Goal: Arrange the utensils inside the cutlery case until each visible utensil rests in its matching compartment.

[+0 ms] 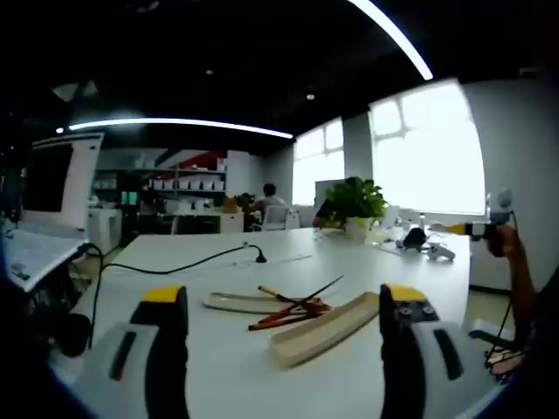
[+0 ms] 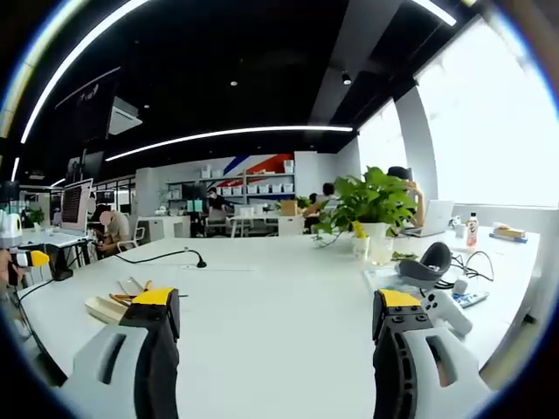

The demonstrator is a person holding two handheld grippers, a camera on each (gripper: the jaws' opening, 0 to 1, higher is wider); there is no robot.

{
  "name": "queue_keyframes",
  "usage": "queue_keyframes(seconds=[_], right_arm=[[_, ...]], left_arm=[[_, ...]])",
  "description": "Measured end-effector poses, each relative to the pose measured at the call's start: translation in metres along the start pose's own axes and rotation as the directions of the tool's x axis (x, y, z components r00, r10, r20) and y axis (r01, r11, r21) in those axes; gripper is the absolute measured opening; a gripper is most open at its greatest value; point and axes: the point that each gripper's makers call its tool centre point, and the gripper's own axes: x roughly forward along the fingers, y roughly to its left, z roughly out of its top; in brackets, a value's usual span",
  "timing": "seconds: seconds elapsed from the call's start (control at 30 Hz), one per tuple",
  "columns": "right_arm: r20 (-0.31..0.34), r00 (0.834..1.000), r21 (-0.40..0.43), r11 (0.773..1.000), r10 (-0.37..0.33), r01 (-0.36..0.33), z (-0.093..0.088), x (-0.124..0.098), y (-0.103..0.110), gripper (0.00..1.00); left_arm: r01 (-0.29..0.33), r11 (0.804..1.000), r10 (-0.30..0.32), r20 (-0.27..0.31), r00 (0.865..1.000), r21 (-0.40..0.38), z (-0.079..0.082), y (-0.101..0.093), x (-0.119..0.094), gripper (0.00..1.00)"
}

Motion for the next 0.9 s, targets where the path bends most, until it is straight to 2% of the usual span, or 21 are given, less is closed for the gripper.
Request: queue_keyframes(seconds=[0.47,0.9], right_arm=[[-0.003,1.000,0.000,1.000,-0.001,0.001,-0.0009,0.0009,-0.0010,0.96],[-0.016,1.000,-0.002,1.000,0.001,-0.001,-0.0087,0.0075,0.0025,0.94]], left_arm=[[0.006,1.000,-0.006,-0.008,1.000,0.003,-0.0024,-0.0019,0.0029,0.96],[0.002,1.000,-0.002,-0.015,1.000,0.007,-0.0047,0.0001,0.0061,0.95]])
